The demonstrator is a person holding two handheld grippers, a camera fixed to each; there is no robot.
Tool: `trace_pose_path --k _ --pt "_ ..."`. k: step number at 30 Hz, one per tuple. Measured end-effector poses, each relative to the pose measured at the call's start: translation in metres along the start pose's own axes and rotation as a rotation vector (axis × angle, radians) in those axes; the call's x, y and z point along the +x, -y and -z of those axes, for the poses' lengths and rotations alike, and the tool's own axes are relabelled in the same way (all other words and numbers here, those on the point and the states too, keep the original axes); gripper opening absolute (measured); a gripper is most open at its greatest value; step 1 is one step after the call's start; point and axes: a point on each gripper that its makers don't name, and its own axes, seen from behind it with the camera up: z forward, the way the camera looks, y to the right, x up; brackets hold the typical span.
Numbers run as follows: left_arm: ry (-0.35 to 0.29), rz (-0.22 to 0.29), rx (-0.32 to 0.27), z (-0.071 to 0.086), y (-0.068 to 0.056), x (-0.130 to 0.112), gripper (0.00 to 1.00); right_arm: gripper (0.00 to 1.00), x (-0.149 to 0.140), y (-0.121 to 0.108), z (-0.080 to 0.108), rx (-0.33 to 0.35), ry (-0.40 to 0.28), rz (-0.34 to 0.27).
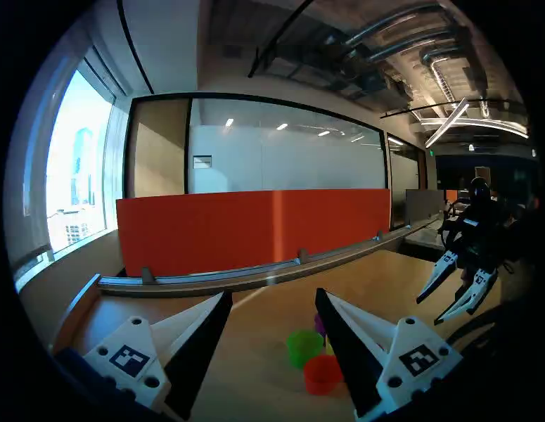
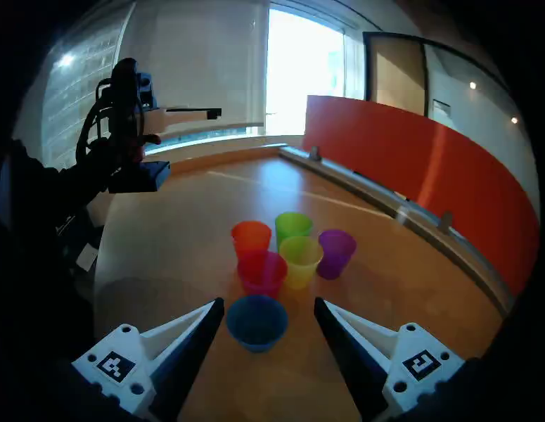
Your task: Pour water
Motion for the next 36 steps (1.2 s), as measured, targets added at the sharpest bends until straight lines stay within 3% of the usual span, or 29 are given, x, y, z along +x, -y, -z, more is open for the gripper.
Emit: trace_pose_path --k 14,36 --pt "0.011 -0.003 0.005 -0.002 0.002 -0.004 0.87 1.00 -0.029 0.010 -0.022 0.050 0.047 0.007" --pt "0.019 -0.007 0.014 -0.006 0.007 -0.010 0.87 1.00 -0.063 0.011 -0.050 0.053 0.110 0.011"
